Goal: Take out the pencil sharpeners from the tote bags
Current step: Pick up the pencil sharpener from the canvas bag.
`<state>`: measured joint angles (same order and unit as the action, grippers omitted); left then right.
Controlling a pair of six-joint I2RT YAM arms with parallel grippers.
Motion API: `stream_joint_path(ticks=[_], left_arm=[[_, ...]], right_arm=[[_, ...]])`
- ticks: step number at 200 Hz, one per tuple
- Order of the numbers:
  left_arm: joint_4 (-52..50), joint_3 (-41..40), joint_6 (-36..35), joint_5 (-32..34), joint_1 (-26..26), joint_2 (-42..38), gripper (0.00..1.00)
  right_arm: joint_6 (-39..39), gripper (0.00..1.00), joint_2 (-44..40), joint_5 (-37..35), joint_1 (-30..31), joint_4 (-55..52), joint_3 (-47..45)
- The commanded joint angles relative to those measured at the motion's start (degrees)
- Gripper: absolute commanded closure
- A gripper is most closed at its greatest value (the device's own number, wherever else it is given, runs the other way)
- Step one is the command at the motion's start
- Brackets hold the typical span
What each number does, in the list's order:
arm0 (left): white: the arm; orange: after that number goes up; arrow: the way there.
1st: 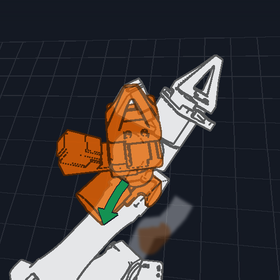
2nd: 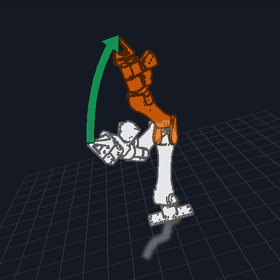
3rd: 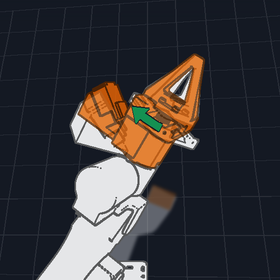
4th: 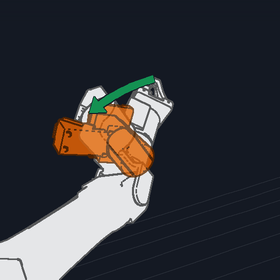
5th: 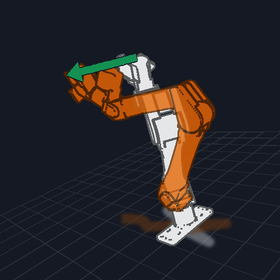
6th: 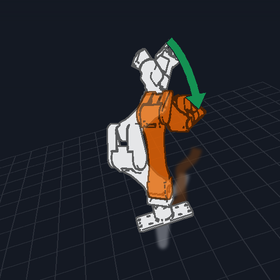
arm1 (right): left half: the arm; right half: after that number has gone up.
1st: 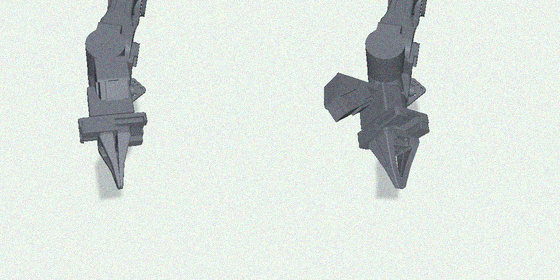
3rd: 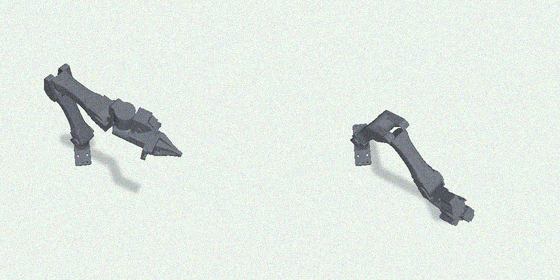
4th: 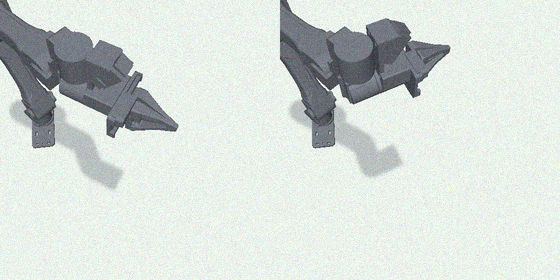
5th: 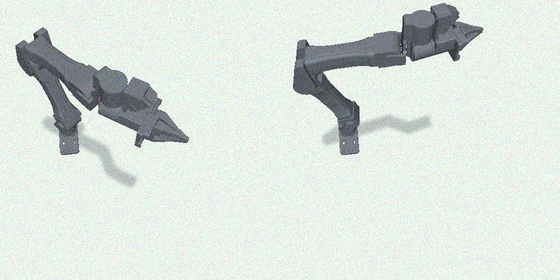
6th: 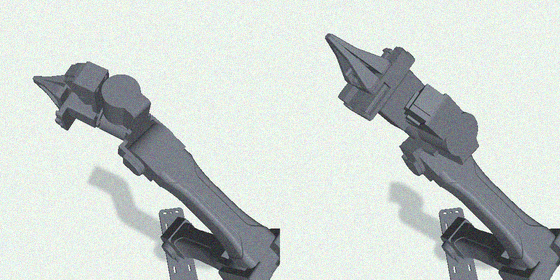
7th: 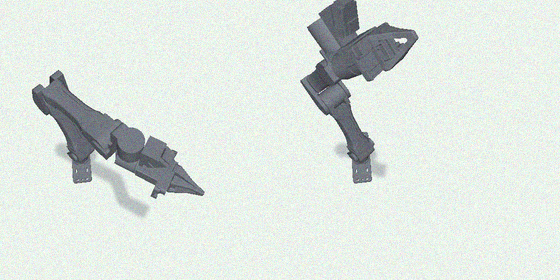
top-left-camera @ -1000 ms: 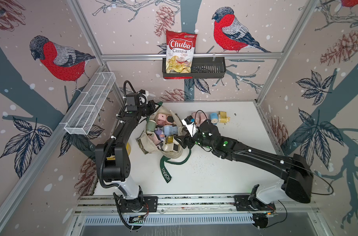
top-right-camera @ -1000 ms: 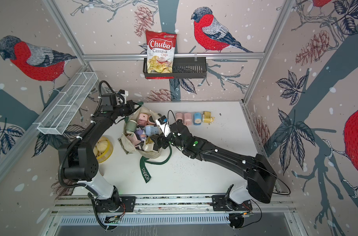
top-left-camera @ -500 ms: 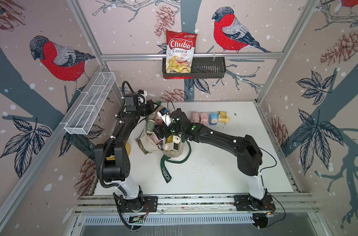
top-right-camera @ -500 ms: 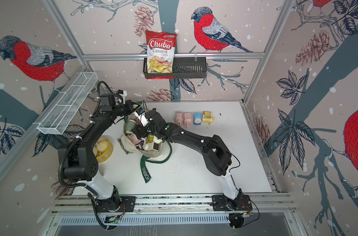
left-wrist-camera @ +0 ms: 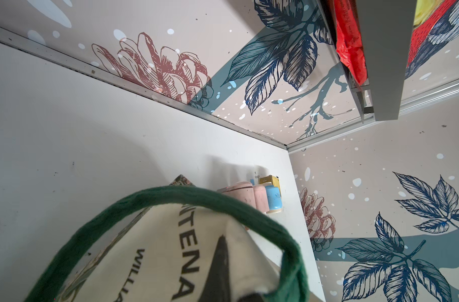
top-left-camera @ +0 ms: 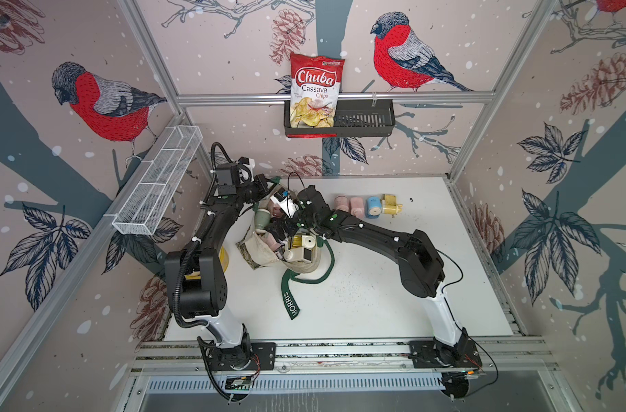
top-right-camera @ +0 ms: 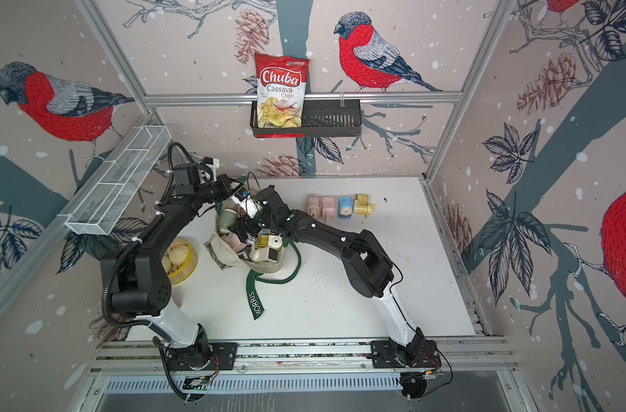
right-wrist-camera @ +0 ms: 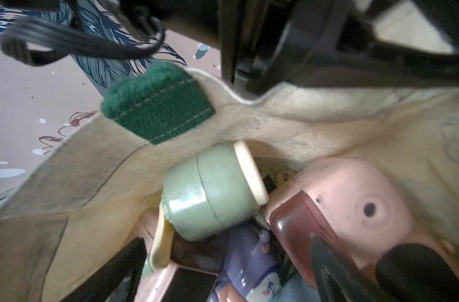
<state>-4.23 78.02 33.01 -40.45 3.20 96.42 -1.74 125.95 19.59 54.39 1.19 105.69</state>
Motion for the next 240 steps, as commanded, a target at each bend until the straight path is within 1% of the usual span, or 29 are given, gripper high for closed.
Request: stream_joint_path(ticks=[1, 49, 60, 105, 129, 160, 186, 211, 229, 240], left_arm=[[10.6, 0.3, 0.3, -3.0, 0.2, -0.7, 1.00], [10.8, 0.3, 0.5, -2.9, 0.1, -1.2, 1.00], [10.9, 0.3, 0.6, -3.0, 0.2, -1.2, 1.00], [11.1, 0.3, 0.9, -3.1, 0.5, -1.0, 1.00], [11.2, 0.1, 1.0, -3.1, 0.7, -1.1, 1.00], [11.5, 0.1, 1.4, -3.4, 0.7, -1.0, 1.00], [11.6, 0.1, 1.6, -3.5, 0.7, -1.1, 1.00], [11.8, 0.0, 1.9, -3.7, 0.9, -0.9, 1.00], [11.8, 0.0, 1.8, -3.7, 1.0, -0.9, 1.00], [11.7, 0.0, 1.9, -3.6, 1.1, -1.0, 1.00]], right_arm=[[-3.5, 0.00, 1.0, 1.6, -0.1, 4.2, 0.6], [-5.3, 0.00, 3.9, 2.6, -0.7, 8.6, 1.9], [-5.1, 0.00, 4.7, 3.9, -1.0, 9.0, 2.7], [-7.8, 0.00, 9.2, 7.2, -0.7, 6.4, 8.1], [-9.4, 0.01, 11.5, 10.5, -0.3, 3.3, 11.7], [-9.3, 0.07, 12.9, 13.4, -0.3, 2.2, 13.3], [-9.3, 0.11, 13.4, 13.8, -0.2, 1.6, 13.5], [-8.2, 0.23, 14.4, 12.6, -0.2, 0.0, 15.4], [-6.7, 0.27, 14.6, 11.4, -0.3, -1.2, 16.8], [-6.3, 0.33, 14.0, 11.2, -0.3, -1.5, 16.5]])
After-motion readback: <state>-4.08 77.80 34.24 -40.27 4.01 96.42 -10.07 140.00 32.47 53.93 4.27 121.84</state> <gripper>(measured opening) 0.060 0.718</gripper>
